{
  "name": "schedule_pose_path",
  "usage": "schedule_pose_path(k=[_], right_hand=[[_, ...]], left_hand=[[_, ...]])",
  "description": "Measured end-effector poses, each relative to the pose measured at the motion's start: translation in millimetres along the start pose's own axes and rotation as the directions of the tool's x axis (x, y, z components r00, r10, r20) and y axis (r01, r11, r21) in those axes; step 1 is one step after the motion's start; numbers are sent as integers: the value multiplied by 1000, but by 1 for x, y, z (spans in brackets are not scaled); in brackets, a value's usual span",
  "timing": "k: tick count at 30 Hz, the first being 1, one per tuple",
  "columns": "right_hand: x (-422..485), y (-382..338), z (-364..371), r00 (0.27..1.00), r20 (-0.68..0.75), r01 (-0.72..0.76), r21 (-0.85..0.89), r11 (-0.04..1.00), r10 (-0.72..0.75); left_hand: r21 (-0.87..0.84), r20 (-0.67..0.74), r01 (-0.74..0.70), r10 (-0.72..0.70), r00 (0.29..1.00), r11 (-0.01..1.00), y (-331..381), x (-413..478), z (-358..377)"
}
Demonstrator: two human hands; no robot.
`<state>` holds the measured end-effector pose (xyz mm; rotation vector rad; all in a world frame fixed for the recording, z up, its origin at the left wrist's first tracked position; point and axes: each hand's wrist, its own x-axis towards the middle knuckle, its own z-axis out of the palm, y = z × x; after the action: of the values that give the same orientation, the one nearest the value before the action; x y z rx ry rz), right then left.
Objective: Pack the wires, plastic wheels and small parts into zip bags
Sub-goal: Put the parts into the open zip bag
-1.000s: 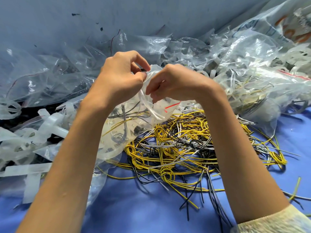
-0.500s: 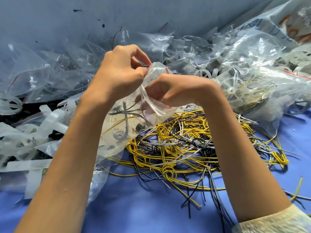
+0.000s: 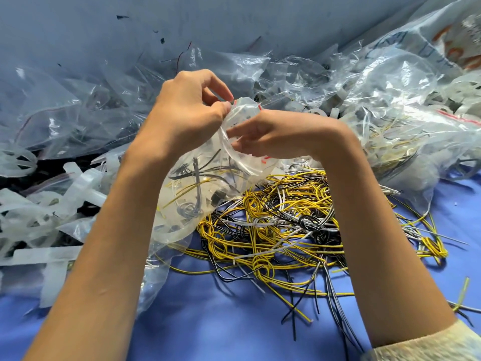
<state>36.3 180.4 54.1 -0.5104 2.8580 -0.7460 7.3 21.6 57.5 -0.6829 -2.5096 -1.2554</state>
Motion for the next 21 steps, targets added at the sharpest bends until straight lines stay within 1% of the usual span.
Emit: schedule_pose_path(k=[1,4,5,6,8,10,11,12,14,17,18,21], right_hand=[[0,0,-1,999,-16,-28,1,1000,28],[-2,1,-4,998,-23,-58,-201,978,54],[-3,1,-4,998,-9,-56,-224,973,55],[-4,0,-4,999,-6,-51,-194,980,51],[-6,-3,-6,998,-33,-55,-7,998,54],[-7,-4,-8,997,-32,-67,189,980,75],[-7,-5,-8,997,-14,-75,229,971,80],[-8,-7,-8,996,18,-86,233,969,85],[-9,-10,-6,994,70,-93,141,986,83],[-6,-10,-2,988,118,-79,-144,986,96],[-5,-9,-1,986,122,-90,-194,977,115],[-4,-3,-2,987,96,-106,-186,977,125]], left_hand=[[1,-1,2,-2,1000,1000,0,0,0],[3,-6,8,-8,1000,1000,0,0,1],[3,-8,9,-9,1000,1000,-1,0,1],[5,-11,10,-10,1000,1000,-1,0,1],[-8,-18,19,-20,1000,1000,-1,-1,1],[-28,-24,38,-39,999,999,-2,-1,0],[-34,-31,45,-46,998,998,-2,-2,0],[-40,-37,48,-50,998,998,-2,-2,0],[-38,-47,50,-52,998,998,-2,-1,1],[-68,-46,46,-49,998,997,2,-3,2],[-74,-51,37,-41,998,997,3,-4,2],[-93,-50,19,-24,998,996,3,-3,1]])
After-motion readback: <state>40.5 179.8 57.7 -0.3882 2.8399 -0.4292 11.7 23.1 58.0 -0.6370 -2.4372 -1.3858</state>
